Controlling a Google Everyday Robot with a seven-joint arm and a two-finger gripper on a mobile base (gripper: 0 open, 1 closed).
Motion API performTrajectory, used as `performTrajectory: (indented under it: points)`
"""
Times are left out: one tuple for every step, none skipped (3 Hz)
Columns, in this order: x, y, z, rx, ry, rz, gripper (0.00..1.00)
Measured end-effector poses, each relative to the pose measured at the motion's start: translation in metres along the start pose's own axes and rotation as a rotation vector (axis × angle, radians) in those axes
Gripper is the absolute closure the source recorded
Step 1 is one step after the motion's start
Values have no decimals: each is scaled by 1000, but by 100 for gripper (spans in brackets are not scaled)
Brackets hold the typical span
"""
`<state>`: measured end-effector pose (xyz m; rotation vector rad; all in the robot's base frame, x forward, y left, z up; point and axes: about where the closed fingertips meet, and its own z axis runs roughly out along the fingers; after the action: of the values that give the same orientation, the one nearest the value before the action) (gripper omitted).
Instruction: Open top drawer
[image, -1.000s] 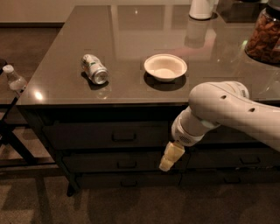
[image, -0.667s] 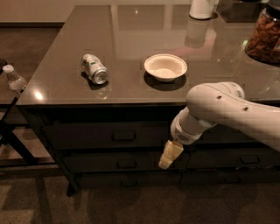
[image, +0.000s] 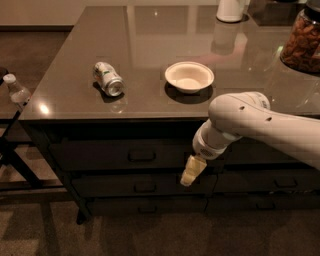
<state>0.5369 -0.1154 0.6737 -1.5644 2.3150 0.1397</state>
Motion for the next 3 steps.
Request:
performTrajectory:
  points:
    - [-1,-10,11,-1,1,-9,0]
    - [-5,-18,24,-8,0,-26,0]
    - [-5,-13,44,-44,17,-44,0]
